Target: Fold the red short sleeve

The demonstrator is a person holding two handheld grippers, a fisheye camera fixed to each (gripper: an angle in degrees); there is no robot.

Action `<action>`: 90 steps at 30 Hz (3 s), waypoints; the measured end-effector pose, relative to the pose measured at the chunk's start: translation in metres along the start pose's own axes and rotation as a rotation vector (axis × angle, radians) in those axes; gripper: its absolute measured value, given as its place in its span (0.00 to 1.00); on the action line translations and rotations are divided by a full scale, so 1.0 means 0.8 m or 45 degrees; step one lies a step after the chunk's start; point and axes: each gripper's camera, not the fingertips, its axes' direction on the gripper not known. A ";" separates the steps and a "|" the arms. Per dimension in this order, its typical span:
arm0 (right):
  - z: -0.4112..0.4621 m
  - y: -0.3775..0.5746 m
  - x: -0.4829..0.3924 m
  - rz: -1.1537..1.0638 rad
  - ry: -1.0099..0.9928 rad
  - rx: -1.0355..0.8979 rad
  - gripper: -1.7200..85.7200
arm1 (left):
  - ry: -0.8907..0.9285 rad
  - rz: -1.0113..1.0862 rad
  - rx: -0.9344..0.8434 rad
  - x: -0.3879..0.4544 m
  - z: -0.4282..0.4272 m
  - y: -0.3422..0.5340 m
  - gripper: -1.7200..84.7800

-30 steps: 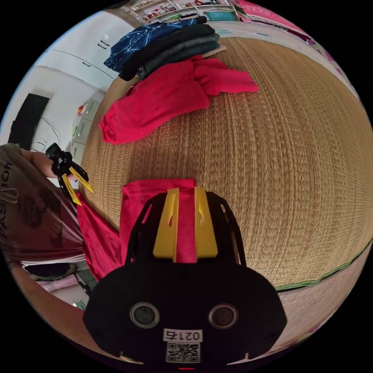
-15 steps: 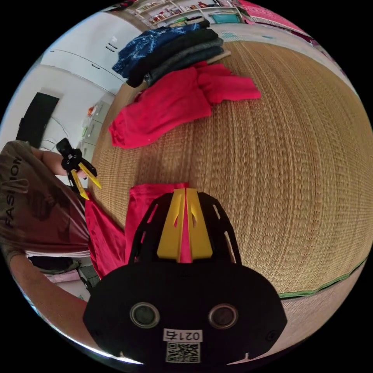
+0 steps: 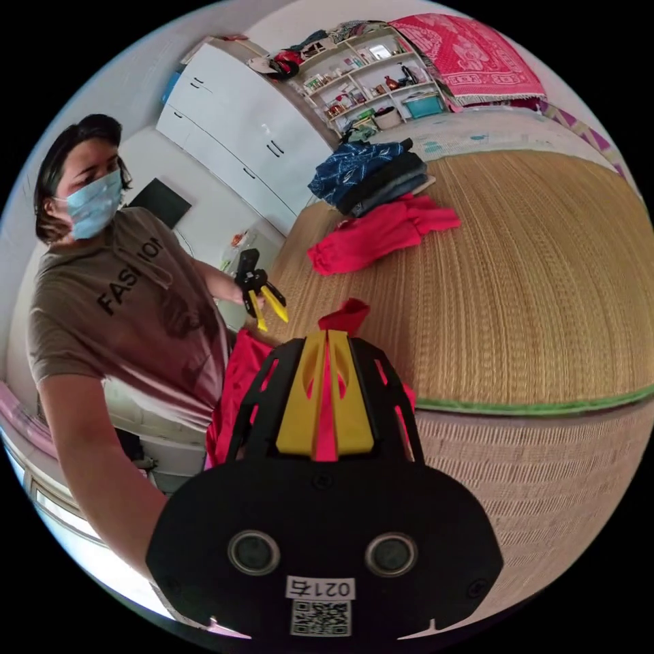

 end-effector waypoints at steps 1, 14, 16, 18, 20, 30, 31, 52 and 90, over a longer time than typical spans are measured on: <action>0.000 0.024 -0.002 0.030 -0.018 -0.011 0.01 | 0.001 0.002 -0.005 0.001 0.003 0.000 0.16; 0.127 0.189 0.052 0.617 0.204 -0.316 0.22 | -0.016 0.025 -0.069 0.017 0.034 0.000 0.16; 0.105 0.169 0.021 0.536 0.292 -0.170 0.21 | -0.023 0.031 -0.065 0.019 0.029 0.002 0.16; 0.100 0.137 -0.005 0.412 0.381 -0.086 0.19 | -0.022 0.028 -0.064 0.017 0.024 0.006 0.16; 0.113 0.095 -0.019 0.292 0.468 -0.107 0.18 | -0.012 0.020 -0.062 0.015 0.021 0.009 0.16; 0.223 -0.026 0.084 0.141 0.480 -0.447 0.09 | -0.030 -0.008 -0.041 0.006 -0.013 0.028 0.16; 0.225 -0.029 0.084 0.131 0.460 -0.421 0.05 | -0.032 -0.011 -0.038 0.006 -0.017 0.030 0.16; 0.405 0.101 -0.030 0.185 0.405 -0.242 0.09 | -0.031 0.015 -0.047 0.017 -0.092 0.032 0.15; 1.123 0.234 -0.440 1.557 0.992 0.587 0.09 | -0.214 0.220 -0.497 0.129 -0.193 0.048 0.18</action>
